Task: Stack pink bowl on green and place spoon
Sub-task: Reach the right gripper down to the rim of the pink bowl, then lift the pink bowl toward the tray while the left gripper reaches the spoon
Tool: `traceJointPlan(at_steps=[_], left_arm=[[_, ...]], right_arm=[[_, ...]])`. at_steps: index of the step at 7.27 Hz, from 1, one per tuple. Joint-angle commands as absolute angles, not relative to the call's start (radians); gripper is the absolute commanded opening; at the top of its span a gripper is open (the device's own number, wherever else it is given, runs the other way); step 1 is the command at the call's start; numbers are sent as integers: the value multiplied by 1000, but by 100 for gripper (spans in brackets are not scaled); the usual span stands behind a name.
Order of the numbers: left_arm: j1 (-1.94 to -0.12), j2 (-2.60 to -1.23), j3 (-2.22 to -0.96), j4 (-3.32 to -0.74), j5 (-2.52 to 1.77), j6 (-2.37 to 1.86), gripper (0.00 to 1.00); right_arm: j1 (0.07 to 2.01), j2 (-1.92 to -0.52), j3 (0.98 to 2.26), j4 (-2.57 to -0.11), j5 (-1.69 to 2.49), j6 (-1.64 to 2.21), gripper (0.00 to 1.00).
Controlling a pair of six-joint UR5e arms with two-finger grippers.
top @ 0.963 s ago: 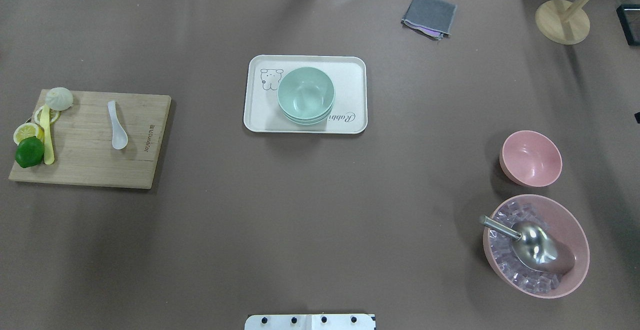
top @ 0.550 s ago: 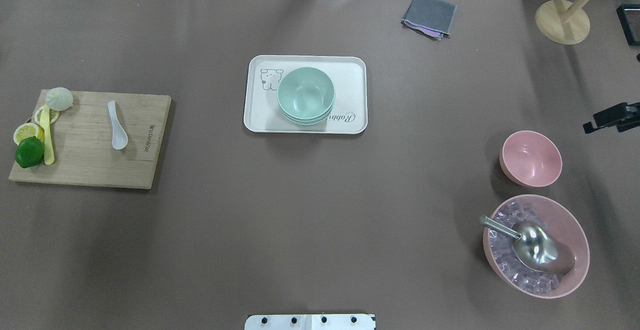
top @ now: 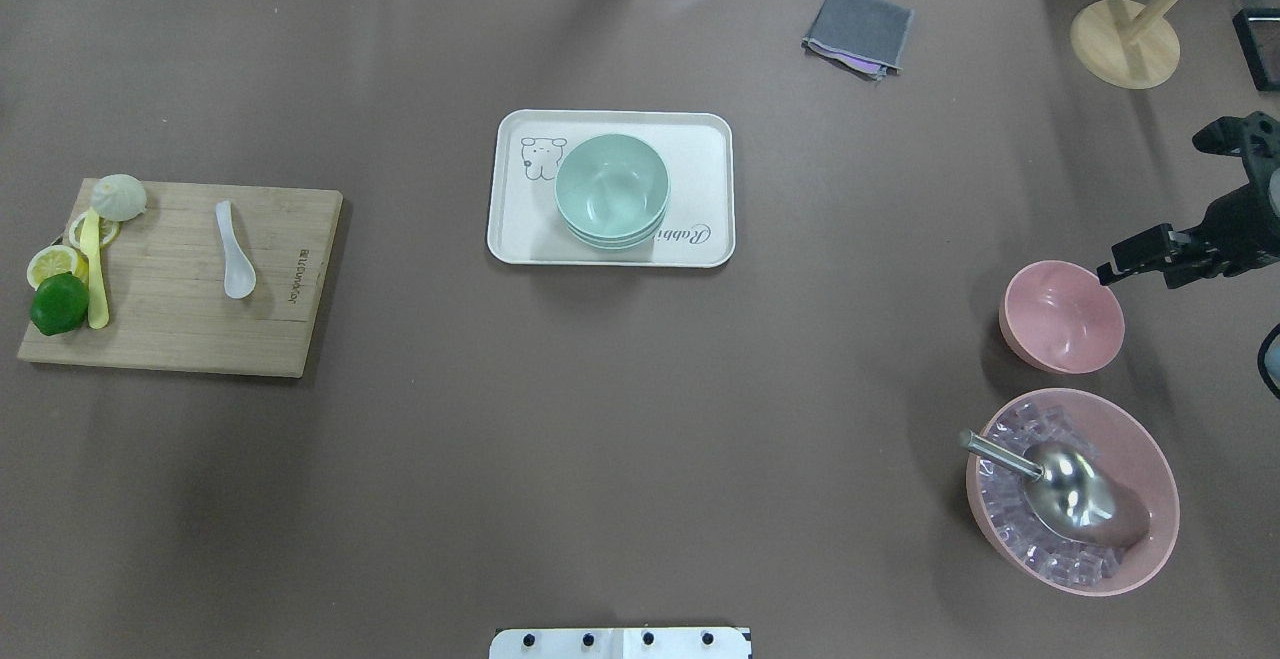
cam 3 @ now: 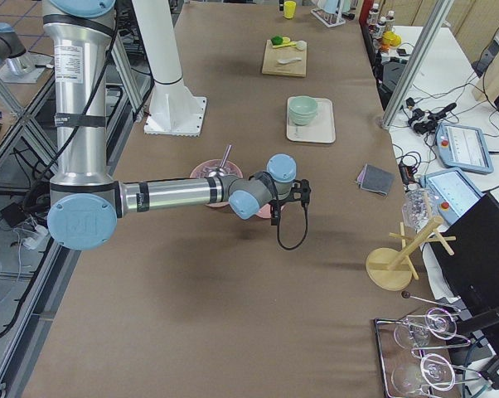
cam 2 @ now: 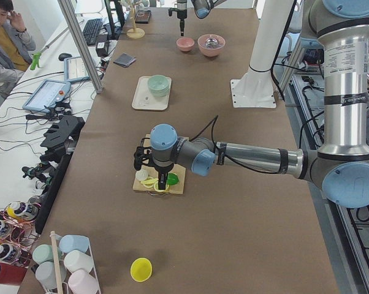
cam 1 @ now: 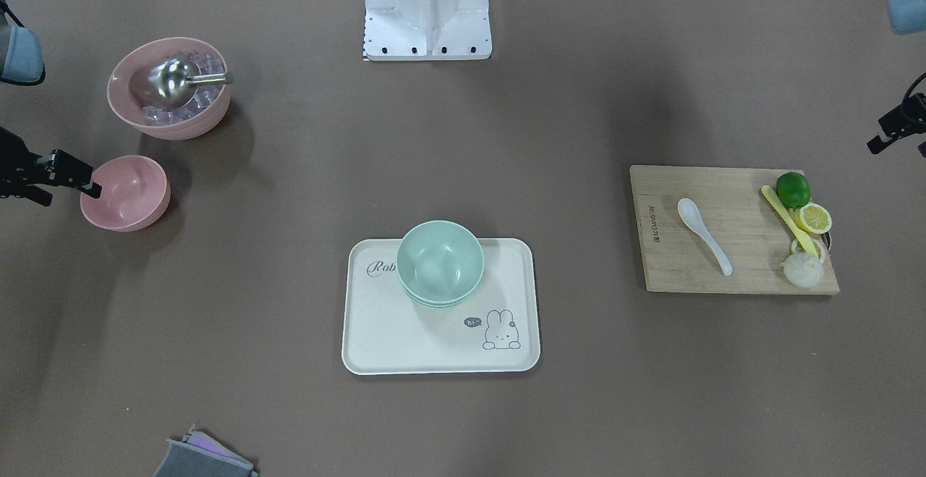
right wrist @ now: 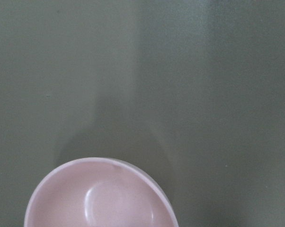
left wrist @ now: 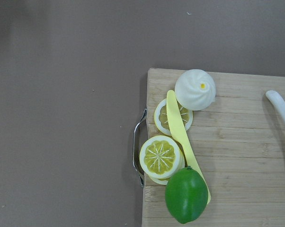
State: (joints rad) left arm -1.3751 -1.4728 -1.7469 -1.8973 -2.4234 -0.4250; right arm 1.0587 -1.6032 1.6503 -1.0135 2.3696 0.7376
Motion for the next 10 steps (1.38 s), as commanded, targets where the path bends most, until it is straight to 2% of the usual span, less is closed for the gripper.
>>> traceJointPlan(at_steps=[1, 2, 3, 4, 6, 8, 9, 10], left_arm=[[-1324, -1499, -1744, -1904, -2418, -518, 98], [-1313, -1512, -1741, -1904, -2413, -549, 98], [-1302, -1529, -1741, -1902, -2411, -581, 98], [-1284, -1549, -1741, -1904, -2407, -686, 98], [-1186, -1619, -1717, -1902, -2387, -850, 96], [-1064, -1705, -1681, -1902, -2272, -1041, 84], [-1039, -1747, -1642, -1902, -2266, -1075, 75], [-1022, -1814, -1579, -1904, -2266, -1113, 72]], right_arm=[[1017, -1608, 1640, -1015, 2347, 744, 71], [1012, -1608, 1638, -1015, 2342, 747, 53], [1008, -1609, 1629, -1017, 2344, 747, 20], [1006, -1609, 1626, -1016, 2345, 749, 0], [1006, -1600, 1650, -1015, 2356, 779, 0], [1006, -1542, 1715, -1028, 2359, 918, 0], [1006, -1438, 1726, -1072, 2364, 1054, 0], [1003, -1307, 1736, -1185, 2364, 1142, 0]])
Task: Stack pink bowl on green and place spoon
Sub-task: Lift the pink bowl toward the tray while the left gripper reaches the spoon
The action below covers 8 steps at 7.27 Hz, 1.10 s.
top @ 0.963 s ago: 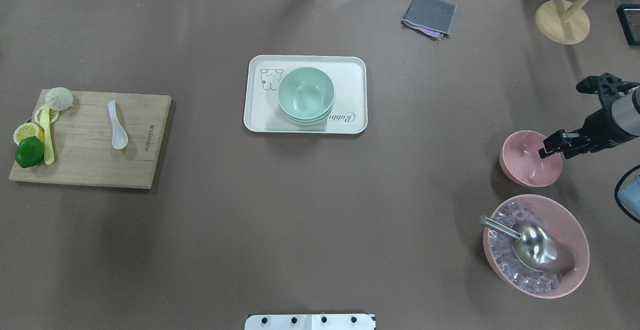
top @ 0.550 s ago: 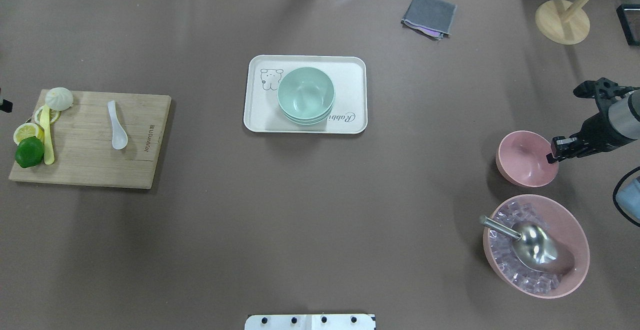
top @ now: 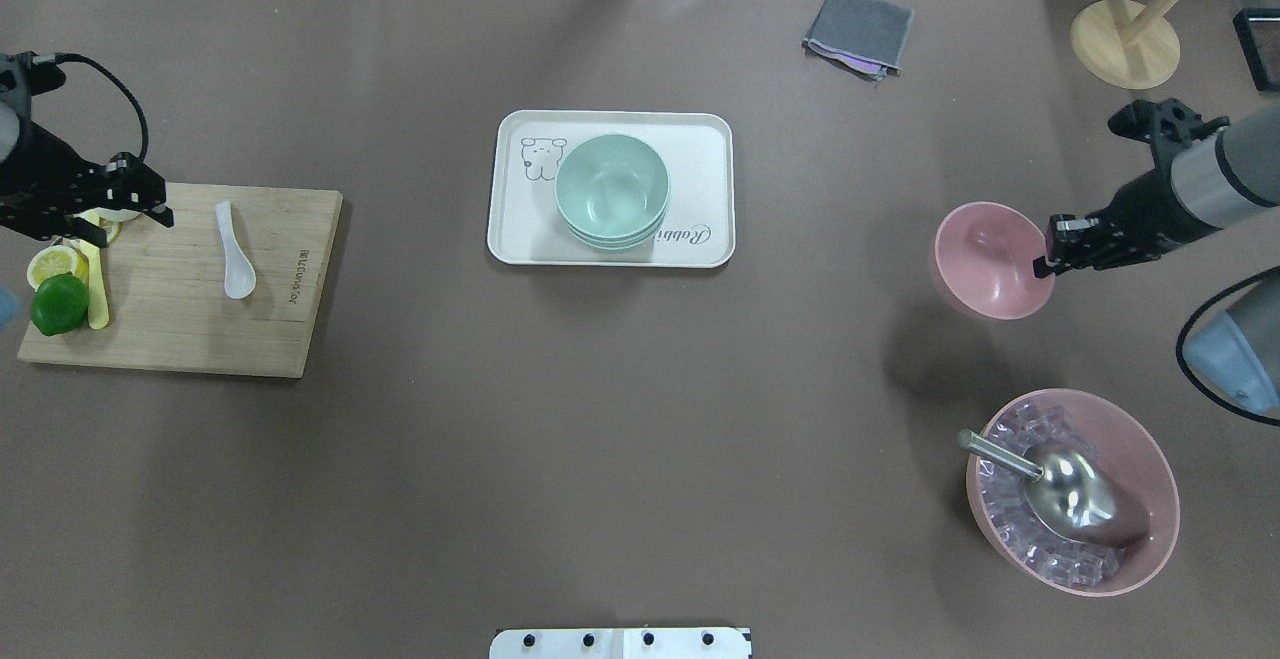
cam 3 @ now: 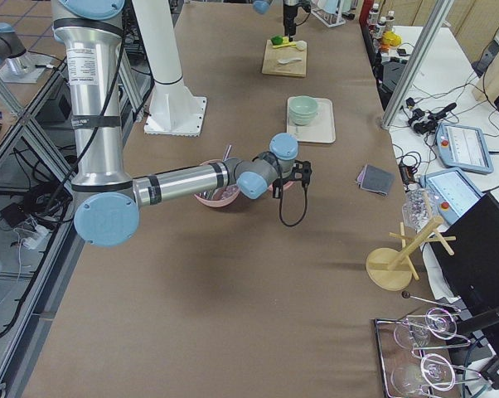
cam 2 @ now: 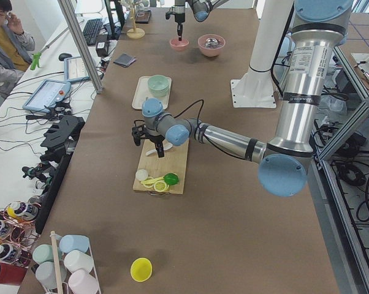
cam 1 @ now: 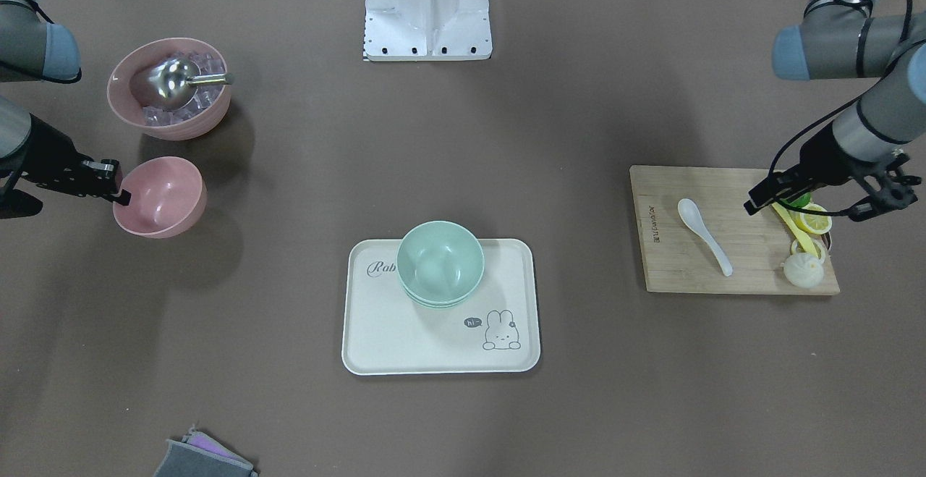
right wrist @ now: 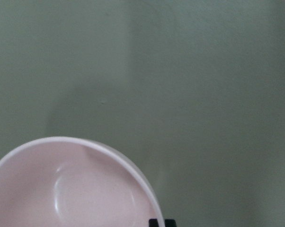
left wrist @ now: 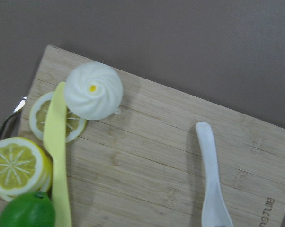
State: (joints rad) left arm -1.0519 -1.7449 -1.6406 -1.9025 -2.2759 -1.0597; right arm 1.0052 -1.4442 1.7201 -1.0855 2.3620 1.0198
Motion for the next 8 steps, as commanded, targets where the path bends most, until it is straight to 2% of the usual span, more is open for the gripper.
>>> traceJointPlan(at_steps=[1, 4, 5, 6, 7, 8], left_arm=[[-1005, -1851, -1544, -1904, -2255, -1132, 70], [-936, -1865, -1505, -1907, -2194, -1154, 55], [-933, -1867, -1488, -1908, -2188, -1152, 54], [-930, -1870, -1482, -1914, -2186, -1154, 42], [-930, -1870, -1480, -1914, -2186, -1154, 13], [-930, -1871, -1482, -1916, -2187, -1149, 0]], right_arm=[[955, -1173, 1746, -1292, 2352, 1246, 0], [761, -961, 1714, -1315, 2181, 1520, 0], [723, -928, 1701, -1313, 2134, 1558, 0], [710, -895, 1675, -1312, 2119, 1569, 0], [697, -861, 1639, -1310, 2108, 1569, 0], [680, -835, 1612, -1307, 2068, 1589, 0]])
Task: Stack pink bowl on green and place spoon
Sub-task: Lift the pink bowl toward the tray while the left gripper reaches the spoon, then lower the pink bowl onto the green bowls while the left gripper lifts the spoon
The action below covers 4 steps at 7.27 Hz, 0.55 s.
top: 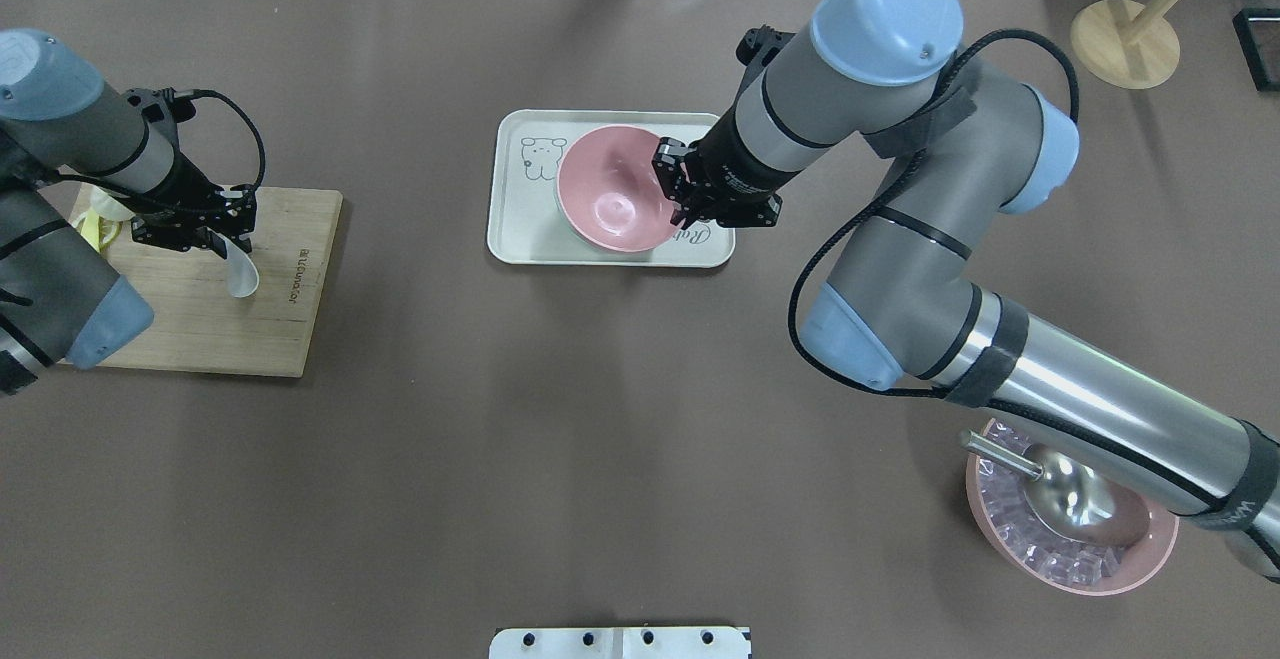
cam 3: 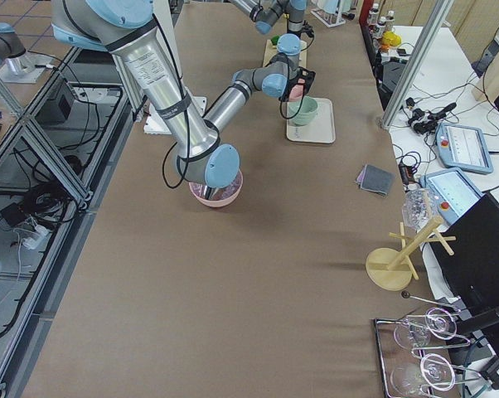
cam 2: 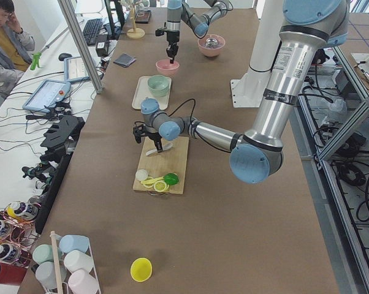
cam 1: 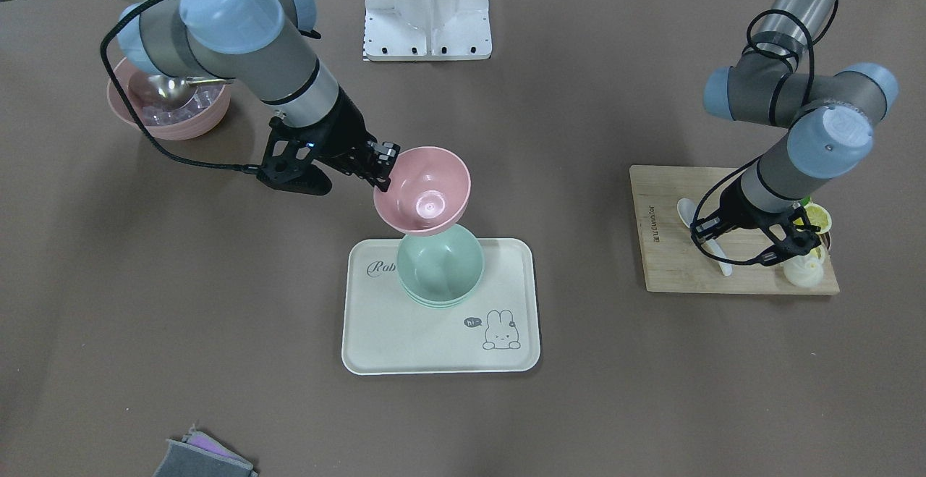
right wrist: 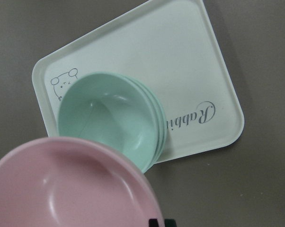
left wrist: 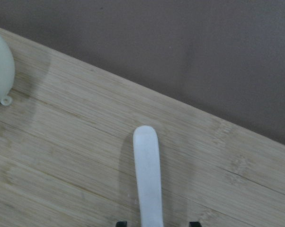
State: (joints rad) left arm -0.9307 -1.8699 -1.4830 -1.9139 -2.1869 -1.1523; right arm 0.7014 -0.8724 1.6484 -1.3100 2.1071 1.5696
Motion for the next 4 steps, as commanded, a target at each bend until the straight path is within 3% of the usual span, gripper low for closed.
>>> traceJointPlan(at_steps=[1, 4], left_arm=[[-930, -1871, -1486, -1914, -2195, -1146, 0], [-930, -1881, -1496, -1914, -2198, -1149, 0]], right_arm=[[673, -833, 1605, -1307, 2042, 1592, 0], [672, -789, 1517, -1298, 1997, 1580, 0]])
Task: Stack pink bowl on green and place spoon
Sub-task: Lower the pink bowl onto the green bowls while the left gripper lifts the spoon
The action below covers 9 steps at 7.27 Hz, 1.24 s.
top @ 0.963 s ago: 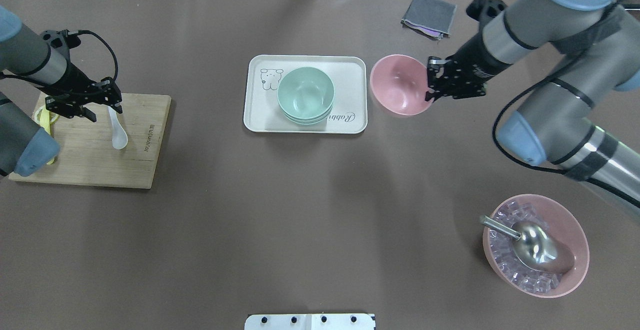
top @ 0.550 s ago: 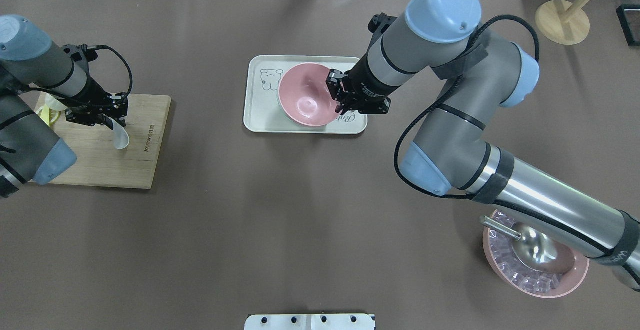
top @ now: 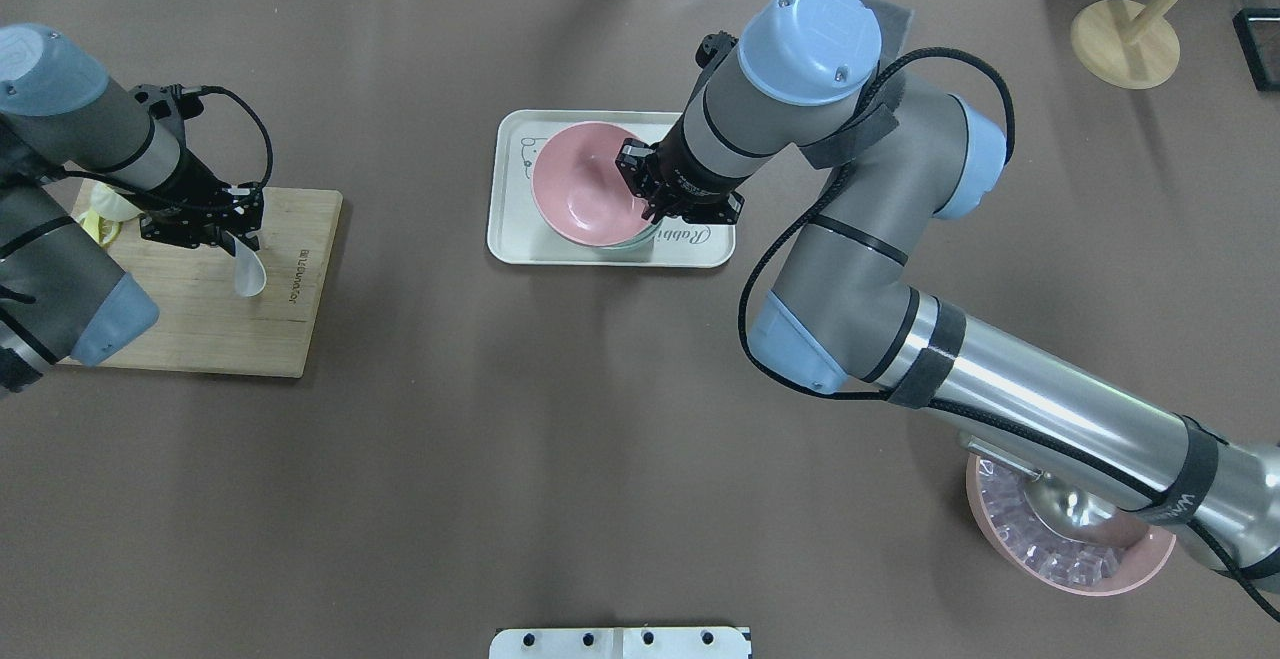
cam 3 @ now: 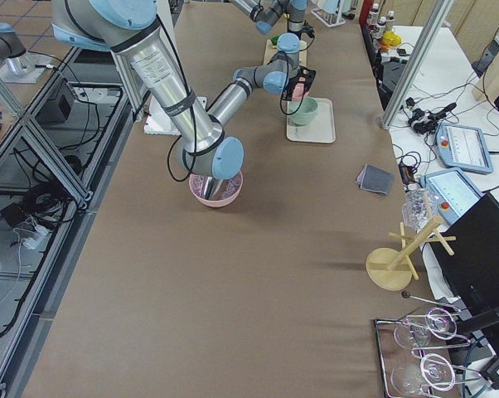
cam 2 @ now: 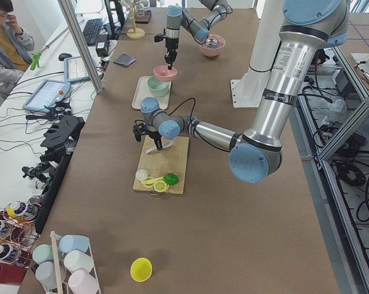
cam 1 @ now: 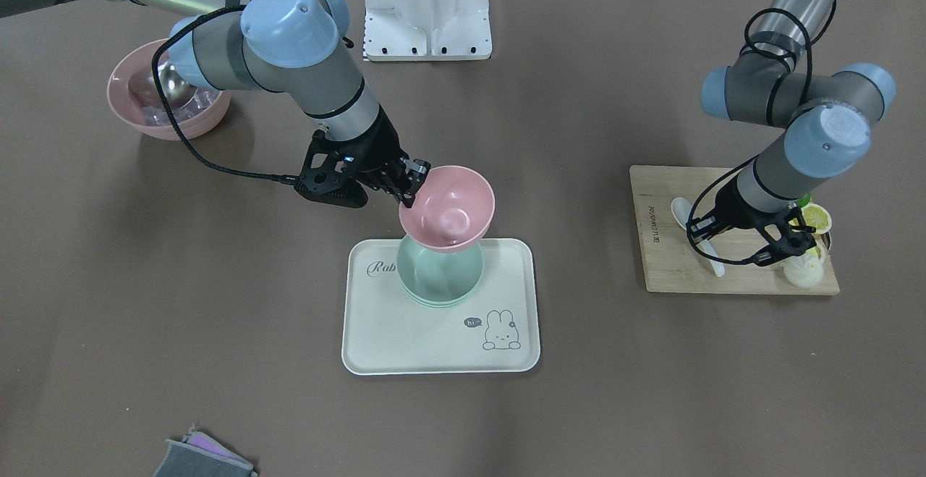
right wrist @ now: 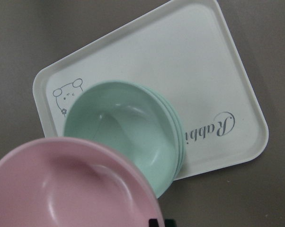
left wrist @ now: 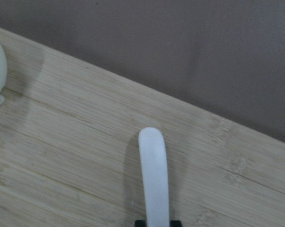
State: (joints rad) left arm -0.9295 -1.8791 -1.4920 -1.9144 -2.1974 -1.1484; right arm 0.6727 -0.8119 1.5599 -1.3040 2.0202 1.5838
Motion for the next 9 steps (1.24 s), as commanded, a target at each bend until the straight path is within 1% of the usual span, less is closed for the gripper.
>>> traceJointPlan(at_steps=[1, 2, 3, 4, 5, 7, 9], left_arm=[[-931, -1881, -1512, -1914, -2200, -1150, 0], [-931, -1881, -1543, -1905, -2210, -1160, 0], [-937, -1896, -1584, -1898, -2262, -1208, 0], [-934, -1973, -1592, -1896, -2290, -1341, 0], [-928, -2076, -1579, -1898, -2292, -1490, 0], [-867, -2202, -1548, -1901, -2281, -1632, 0], [-839, -2365, -1452, -1913, -2203, -1739, 0]], right_arm=[[672, -776, 1478, -1254, 1981, 1580, 0], [672, -776, 1444, -1223, 1974, 1575, 0], [672, -776, 1450, -1223, 1976, 1556, 0], [672, -784, 1466, -1226, 1973, 1552, 99], [675, -820, 1515, -1226, 1980, 1527, 100], [725, -900, 1601, -1232, 2024, 1485, 100], [864, -1013, 1681, -1242, 2193, 1383, 100]])
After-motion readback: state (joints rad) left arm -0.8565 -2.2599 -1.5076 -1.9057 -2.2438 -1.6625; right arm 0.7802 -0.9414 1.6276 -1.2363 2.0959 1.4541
